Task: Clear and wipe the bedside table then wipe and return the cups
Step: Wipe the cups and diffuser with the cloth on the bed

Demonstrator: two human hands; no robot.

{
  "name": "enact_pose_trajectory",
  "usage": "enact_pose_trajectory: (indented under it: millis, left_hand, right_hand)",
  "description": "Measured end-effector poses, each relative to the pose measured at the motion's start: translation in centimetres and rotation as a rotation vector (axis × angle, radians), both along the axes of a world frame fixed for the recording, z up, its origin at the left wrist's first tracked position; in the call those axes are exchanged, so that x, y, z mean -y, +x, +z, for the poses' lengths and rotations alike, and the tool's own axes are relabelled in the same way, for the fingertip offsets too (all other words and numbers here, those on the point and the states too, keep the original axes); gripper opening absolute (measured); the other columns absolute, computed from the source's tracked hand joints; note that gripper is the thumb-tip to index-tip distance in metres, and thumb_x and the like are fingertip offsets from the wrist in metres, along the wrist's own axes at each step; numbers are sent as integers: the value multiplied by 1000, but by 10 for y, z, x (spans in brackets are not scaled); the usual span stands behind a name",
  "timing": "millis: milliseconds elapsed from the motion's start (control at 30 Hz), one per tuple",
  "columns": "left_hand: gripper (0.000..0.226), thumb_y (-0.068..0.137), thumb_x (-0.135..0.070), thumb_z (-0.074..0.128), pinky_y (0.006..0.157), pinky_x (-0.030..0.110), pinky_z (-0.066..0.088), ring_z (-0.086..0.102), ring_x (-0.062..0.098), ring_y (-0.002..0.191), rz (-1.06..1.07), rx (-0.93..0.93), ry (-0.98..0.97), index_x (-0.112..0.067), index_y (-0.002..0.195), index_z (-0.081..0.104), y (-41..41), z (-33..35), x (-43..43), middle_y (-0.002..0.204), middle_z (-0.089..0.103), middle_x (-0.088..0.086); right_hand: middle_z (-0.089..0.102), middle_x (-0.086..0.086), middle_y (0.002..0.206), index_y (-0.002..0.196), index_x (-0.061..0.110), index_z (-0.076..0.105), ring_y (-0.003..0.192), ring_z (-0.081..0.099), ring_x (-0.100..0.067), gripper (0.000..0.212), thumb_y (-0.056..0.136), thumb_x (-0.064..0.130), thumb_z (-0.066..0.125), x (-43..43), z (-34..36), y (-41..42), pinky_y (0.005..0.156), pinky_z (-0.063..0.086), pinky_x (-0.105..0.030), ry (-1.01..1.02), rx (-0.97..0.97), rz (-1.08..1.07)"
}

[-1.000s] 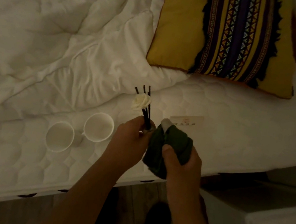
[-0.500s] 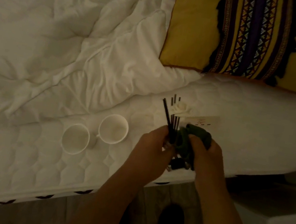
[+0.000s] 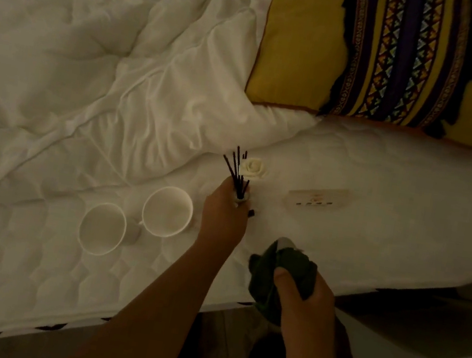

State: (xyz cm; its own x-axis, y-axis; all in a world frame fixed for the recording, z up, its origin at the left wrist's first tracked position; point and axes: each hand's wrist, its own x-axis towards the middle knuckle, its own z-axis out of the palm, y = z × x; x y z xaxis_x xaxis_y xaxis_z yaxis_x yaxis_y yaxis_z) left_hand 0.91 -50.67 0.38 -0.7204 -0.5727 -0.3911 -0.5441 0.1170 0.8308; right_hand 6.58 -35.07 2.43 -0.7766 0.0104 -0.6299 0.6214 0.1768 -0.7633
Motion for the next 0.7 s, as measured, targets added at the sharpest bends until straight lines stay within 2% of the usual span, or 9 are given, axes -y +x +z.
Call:
enact_pose_trajectory:
  millis: [100,167,233,333,400,467,567,633,700]
  left_hand:
    - [40,90,-5,60,67,4,47,59,-3,90,1,-7,-48,-25,124,53,3,-7,-9,103,55,-21]
    - [58,86,-10,67,85,4,44,54,0,110,29,34,-87,-23,137,43,8,-9,-14,123,52,-17]
    - [70,84,-19,72,108,26,38,44,16,130,165,133,-56,-18,144,35,19,-7,-23,143,41,-2]
    - [39,88,-25,68,98,37,48,55,22,113,424,206,120,-19,121,49,37,-3,-53,125,53,5]
    - [16,92,-22,62,92,39,53,62,21,101,332,183,161,-25,106,55,41,0,-76,108,63,1]
    - [27,94,-14,58,98,40,51,61,16,105,208,128,147,-23,119,55,28,0,-90,116,63,0]
    - [59,94,-5,55,108,39,43,47,15,127,83,50,167,-22,146,34,-8,-5,-92,139,48,0]
    - [58,93,-9,57,109,43,42,44,17,130,27,38,85,-22,145,37,-28,-12,-87,143,46,1]
    - [39,90,-14,62,105,43,45,50,18,118,1,18,-59,-18,128,53,-39,-22,-83,128,53,0]
  right_hand:
    - [68,10,104,115,31,64,96,63,-7,27,88,27,68,-10,-4,-9,93,51,-33,22,0,11]
    - [69,5,107,117,25,65,98,64,-11,28,89,23,68,-15,-3,-16,93,51,-34,15,-11,-10]
    - [68,4,106,113,26,64,97,64,-13,25,89,20,68,-20,3,-22,89,52,-32,7,-29,-35]
    - [67,8,98,106,28,63,92,63,-8,20,90,16,66,-27,10,-32,73,48,-18,-21,-64,-48]
    - [67,7,96,106,26,64,91,64,-7,18,90,17,66,-34,11,-37,70,45,-16,-11,-76,-49]
    - [67,6,96,106,25,64,90,63,-7,17,90,18,67,-43,12,-42,70,46,-16,6,-80,-38]
    - [68,4,98,105,23,65,91,65,-11,17,89,17,67,-54,11,-51,79,52,-27,45,-116,-26]
    - [67,5,98,108,23,65,93,64,-11,20,89,16,68,-57,12,-56,81,51,-27,67,-135,-17]
    - [66,8,96,104,27,63,92,63,-8,19,89,16,68,-61,13,-59,75,49,-21,82,-155,-11]
